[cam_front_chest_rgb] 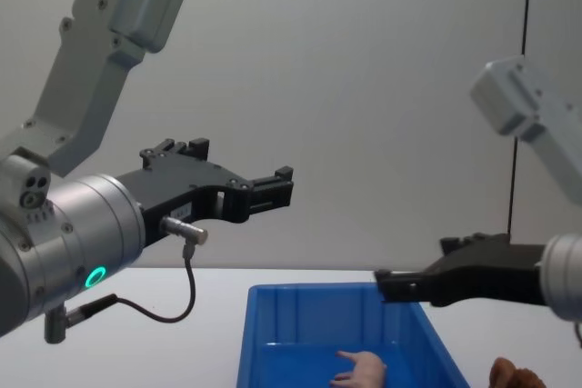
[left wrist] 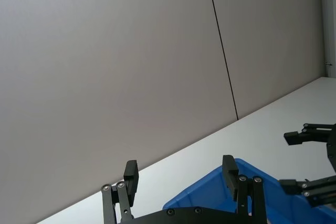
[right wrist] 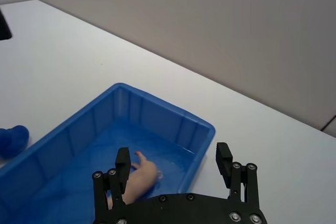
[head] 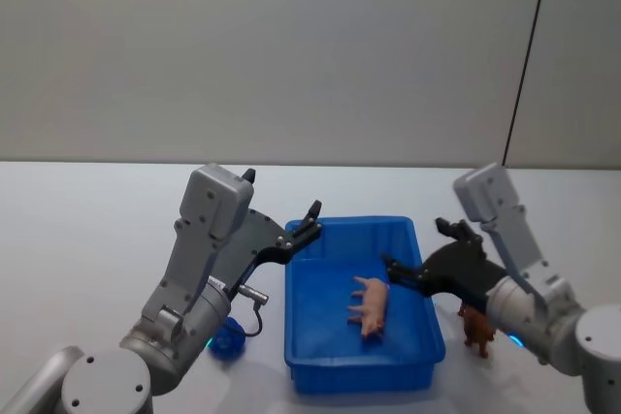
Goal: Pick up the two dolls from the table and place them into the box.
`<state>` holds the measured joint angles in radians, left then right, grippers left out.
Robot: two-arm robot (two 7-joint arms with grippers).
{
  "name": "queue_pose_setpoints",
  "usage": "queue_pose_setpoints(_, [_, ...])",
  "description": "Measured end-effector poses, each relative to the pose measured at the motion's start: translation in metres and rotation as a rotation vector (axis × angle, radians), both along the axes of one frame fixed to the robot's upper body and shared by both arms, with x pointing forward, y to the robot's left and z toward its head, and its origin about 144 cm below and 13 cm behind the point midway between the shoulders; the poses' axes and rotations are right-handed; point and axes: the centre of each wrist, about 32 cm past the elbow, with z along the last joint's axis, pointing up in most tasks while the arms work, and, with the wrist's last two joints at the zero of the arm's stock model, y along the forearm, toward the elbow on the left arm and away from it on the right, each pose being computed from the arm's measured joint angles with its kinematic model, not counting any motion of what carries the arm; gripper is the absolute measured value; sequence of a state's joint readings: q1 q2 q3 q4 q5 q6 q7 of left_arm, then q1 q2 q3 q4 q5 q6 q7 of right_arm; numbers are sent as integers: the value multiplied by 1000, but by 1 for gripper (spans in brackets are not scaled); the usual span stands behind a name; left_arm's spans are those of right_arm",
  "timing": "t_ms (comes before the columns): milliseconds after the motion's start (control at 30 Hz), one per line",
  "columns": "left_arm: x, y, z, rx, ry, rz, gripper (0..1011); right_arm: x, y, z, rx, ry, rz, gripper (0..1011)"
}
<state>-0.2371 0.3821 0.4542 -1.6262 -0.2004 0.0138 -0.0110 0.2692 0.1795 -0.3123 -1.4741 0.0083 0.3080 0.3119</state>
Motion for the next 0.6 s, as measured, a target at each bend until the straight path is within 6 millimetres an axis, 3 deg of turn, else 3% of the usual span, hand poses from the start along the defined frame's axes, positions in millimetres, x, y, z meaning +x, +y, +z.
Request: queue_pose_setpoints(600, [0,0,0,0,0,0,1001,-25,-37,-14,-9,33,-113,1001])
